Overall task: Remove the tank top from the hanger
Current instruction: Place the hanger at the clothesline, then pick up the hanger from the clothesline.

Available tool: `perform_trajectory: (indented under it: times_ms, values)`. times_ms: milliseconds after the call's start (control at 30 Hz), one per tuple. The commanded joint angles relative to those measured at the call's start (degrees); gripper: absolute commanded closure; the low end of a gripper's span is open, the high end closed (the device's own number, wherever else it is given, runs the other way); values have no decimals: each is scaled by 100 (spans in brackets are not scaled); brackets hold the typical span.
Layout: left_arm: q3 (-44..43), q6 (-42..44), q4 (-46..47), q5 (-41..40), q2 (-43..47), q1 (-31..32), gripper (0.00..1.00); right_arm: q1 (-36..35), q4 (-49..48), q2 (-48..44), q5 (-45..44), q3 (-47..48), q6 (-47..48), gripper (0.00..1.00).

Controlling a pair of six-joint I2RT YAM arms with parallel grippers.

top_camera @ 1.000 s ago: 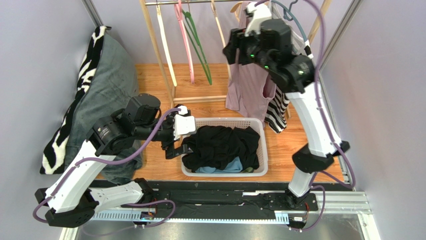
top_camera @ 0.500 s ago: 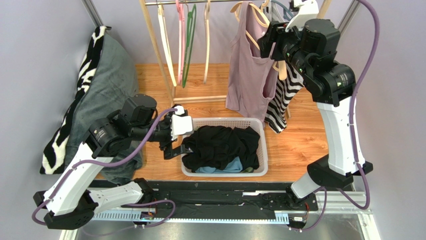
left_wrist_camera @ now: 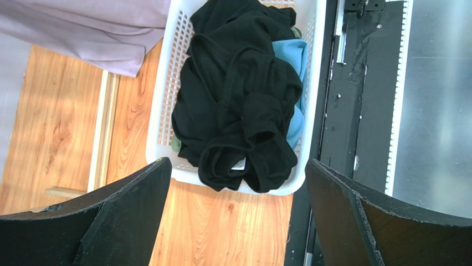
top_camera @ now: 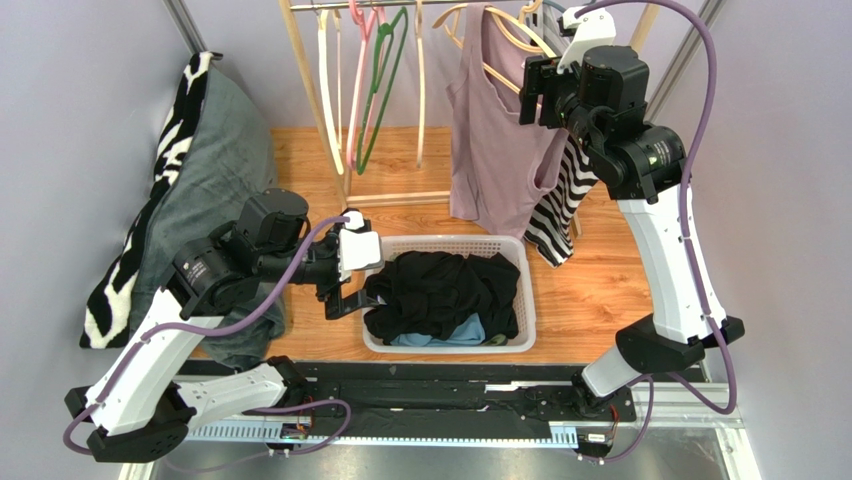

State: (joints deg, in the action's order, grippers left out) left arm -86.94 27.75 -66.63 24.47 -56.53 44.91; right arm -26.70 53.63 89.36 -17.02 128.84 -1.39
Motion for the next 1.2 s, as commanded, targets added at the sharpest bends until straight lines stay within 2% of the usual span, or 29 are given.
perform_trajectory:
  times_ms: [0,400,667,867,967,1067,1133,1167]
  values:
    - [19,-6,115,225,20,-78,1,24,-625,-454,-118,1,393,27]
    - [54,3,98,251,46,-122,1,182,-740,-59,-135,423,587,26]
    - [54,20,115,269,55,-122,1,367,-678,2,-39,195,508,26]
    - [-43,11,54,348,46,-122,1,367,-599,-112,101,-209,464,30]
    - [-78,20,36,357,28,-122,1,367,-634,-173,339,-482,403,34]
    - [-69,29,36,374,37,-122,1,358,-634,-191,567,-675,236,43]
    - [-69,20,36,383,28,-131,1,358,-634,-182,725,-728,183,52]
    - [-69,20,36,374,37,-140,1,358,-634,-165,822,-754,26,62]
